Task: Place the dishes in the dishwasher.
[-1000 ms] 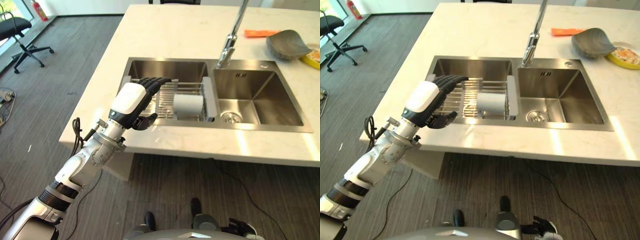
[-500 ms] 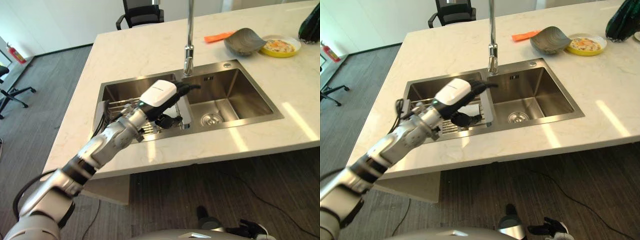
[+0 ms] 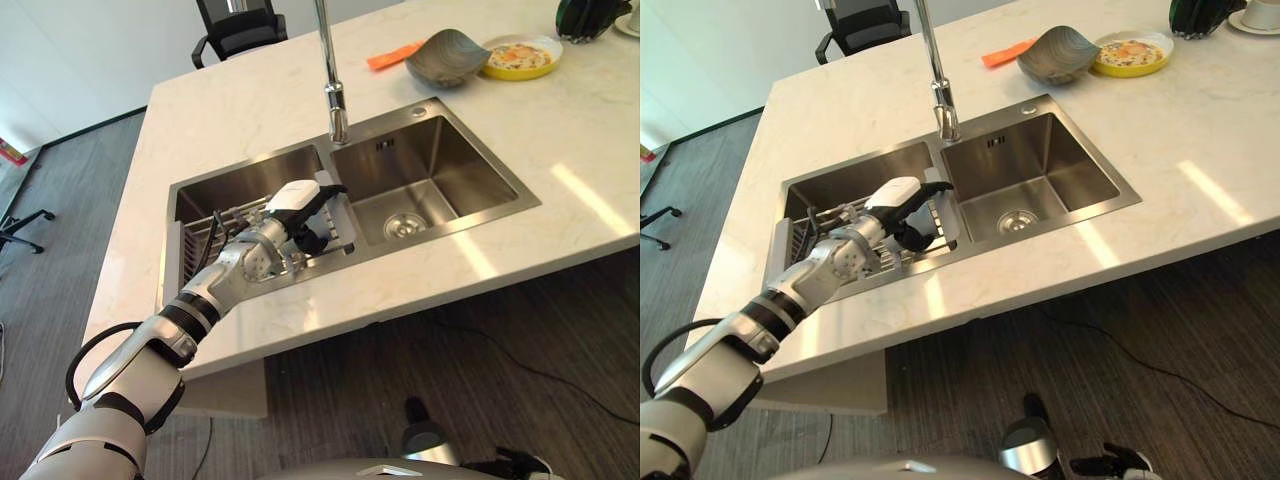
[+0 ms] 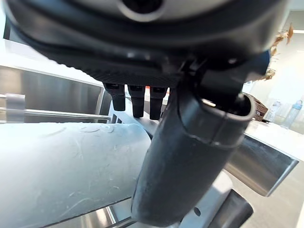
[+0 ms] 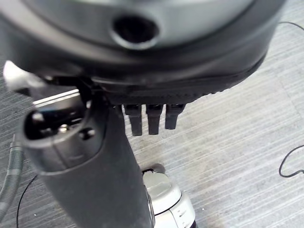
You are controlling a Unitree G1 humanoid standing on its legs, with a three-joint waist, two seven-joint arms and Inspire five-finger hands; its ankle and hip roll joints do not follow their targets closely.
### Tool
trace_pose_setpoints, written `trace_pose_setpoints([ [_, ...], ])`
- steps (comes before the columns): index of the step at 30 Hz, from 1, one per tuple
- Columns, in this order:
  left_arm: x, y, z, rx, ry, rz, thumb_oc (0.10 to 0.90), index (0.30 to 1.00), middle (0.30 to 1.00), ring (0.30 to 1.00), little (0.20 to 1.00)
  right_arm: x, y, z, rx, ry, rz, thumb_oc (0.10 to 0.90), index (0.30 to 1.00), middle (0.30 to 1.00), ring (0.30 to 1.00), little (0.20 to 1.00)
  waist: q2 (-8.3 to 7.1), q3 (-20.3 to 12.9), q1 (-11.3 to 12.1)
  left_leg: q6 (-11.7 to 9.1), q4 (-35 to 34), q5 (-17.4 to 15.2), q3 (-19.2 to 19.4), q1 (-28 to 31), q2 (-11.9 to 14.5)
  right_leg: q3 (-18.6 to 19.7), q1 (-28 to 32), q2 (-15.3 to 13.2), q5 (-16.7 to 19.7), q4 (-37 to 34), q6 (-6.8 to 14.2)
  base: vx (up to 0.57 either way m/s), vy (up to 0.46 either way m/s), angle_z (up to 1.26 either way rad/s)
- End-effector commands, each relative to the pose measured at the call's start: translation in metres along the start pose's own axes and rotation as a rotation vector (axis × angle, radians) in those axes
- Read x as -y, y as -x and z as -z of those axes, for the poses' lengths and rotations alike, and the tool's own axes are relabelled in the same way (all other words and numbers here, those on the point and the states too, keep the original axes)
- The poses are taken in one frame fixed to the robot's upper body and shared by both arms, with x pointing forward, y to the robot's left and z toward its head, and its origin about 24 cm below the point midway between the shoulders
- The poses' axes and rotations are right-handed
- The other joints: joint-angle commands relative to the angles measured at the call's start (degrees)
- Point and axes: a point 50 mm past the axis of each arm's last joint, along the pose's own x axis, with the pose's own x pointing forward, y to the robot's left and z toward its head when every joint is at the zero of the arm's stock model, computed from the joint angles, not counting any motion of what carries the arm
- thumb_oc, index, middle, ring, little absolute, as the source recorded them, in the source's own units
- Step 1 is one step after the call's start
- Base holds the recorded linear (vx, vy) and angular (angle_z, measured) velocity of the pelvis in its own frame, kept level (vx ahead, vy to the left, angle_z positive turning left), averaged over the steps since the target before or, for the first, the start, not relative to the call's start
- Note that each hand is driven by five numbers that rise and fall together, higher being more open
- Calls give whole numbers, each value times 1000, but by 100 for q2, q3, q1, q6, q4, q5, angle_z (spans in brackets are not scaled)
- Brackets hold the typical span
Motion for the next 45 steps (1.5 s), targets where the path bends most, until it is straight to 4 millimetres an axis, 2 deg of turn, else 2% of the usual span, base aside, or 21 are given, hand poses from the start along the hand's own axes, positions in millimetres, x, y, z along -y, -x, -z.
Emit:
trace_pose_setpoints([
  [1,-74,-8,2,-2,-2,-251,800,900,900,900,900,3,0,6,-24,-1,12,800,900,900,900,900,-283,-270,0,-551,38,199,-114,-5,500,-23,589,-406,-1129,111,460,-11,-8,4],
  [4,-67,-5,5,-6,55,-235,800,900,900,900,900,-1,1,15,-50,21,-6,800,900,900,900,900,-293,-288,56,-538,38,170,-137,10,485,-68,632,-429,-1126,111,465,-6,-10,4],
  [7,-55,-3,16,-62,111,-200,800,900,900,900,900,-2,2,21,-69,30,-11,800,900,900,900,900,-315,-310,83,-528,38,155,-157,24,470,-107,683,-440,-1132,111,460,0,0,0],
  [12,-37,-4,31,-155,183,-126,800,900,900,900,900,-3,2,21,-83,54,-23,800,900,900,900,900,-365,-313,115,-514,38,140,-214,22,460,-167,711,-462,-1123,111,456,-9,-5,2],
  [14,-35,-6,30,-160,187,-117,800,900,900,900,900,-4,2,21,-82,51,-25,800,900,900,900,900,-372,-306,115,-511,38,148,-254,10,455,-165,712,-457,-1122,111,446,-29,-6,11],
  [15,-28,-8,31,-182,201,-94,800,900,900,900,900,-6,2,20,-82,50,-31,800,900,900,900,900,-402,-296,124,-506,38,149,-292,-5,446,-178,732,-462,-1122,111,437,-20,-1,10],
  [23,-16,-11,39,-255,180,-32,800,900,900,900,900,-9,1,15,-80,70,-47,800,900,900,900,900,-428,-294,143,-497,38,133,-333,-11,422,-220,761,-475,-1113,111,425,-4,-1,3],
  [26,-18,-15,38,-259,77,1,800,900,900,900,900,-11,0,12,-76,85,-57,800,900,900,900,900,-454,-285,171,-501,38,128,-338,-20,420,-233,753,-470,-1104,111,429,0,0,0],
  [27,-19,-15,39,-264,56,3,714,771,771,771,771,-12,0,12,-75,89,-60,800,900,900,900,900,-459,-279,181,-500,38,123,-336,-19,420,-234,747,-466,-1104,111,432,0,0,0],
  [28,-19,-15,39,-264,55,3,605,608,608,608,608,-12,0,12,-75,89,-61,800,900,900,900,900,-460,-278,184,-500,38,123,-334,-18,419,-233,747,-466,-1104,111,432,0,0,0],
  [29,-21,-16,39,-272,35,-11,400,300,300,300,300,-15,0,11,-72,100,-72,800,900,900,900,900,-475,-268,215,-500,38,123,-316,-25,424,-237,730,-457,-1097,111,433,0,0,0],
  [36,-42,-13,14,-115,79,-194,400,300,300,300,300,-25,0,14,-65,99,-95,800,900,900,900,900,-575,-242,357,-509,38,123,-343,-66,445,-288,717,-443,-1120,111,433,1,-4,0],
  [37,-56,-9,0,-25,155,-311,400,300,300,300,300,-28,1,17,-65,95,-97,800,900,900,900,900,-624,-251,396,-518,38,124,-381,-94,447,-313,726,-443,-1141,111,423,6,-21,5],
  [38,-56,-9,0,-25,155,-311,400,300,300,300,300,-28,1,17,-65,95,-97,800,900,900,900,900,-624,-252,394,-518,38,125,-382,-95,447,-315,726,-443,-1141,111,423,18,-42,6],
  [39,-73,1,-12,65,265,-455,400,300,300,300,300,-31,1,18,-57,90,-97,800,900,900,900,900,-671,-247,450,-526,38,126,-416,-125,443,-341,727,-442,-1155,111,416,19,-28,6],
  [43,-89,31,-15,159,673,-758,400,300,300,300,300,-36,2,22,-48,85,-82,800,900,900,900,900,-751,-248,511,-538,38,125,-485,-173,447,-375,717,-439,-1185,111,381,18,-34,6],
  [44,-88,32,-15,157,675,-759,400,300,300,300,300,-35,2,23,-49,87,-80,800,900,900,900,900,-742,-257,500,-539,38,123,-485,-172,447,-376,719,-439,-1187,111,381,23,-38,9],
  [45,-103,51,-21,266,872,-918,400,300,300,300,300,-36,2,22,-42,93,-68,800,900,900,900,900,-765,-254,574,-538,38,117,-522,-209,446,-384,704,-441,-1198,111,362,20,-36,7],
])
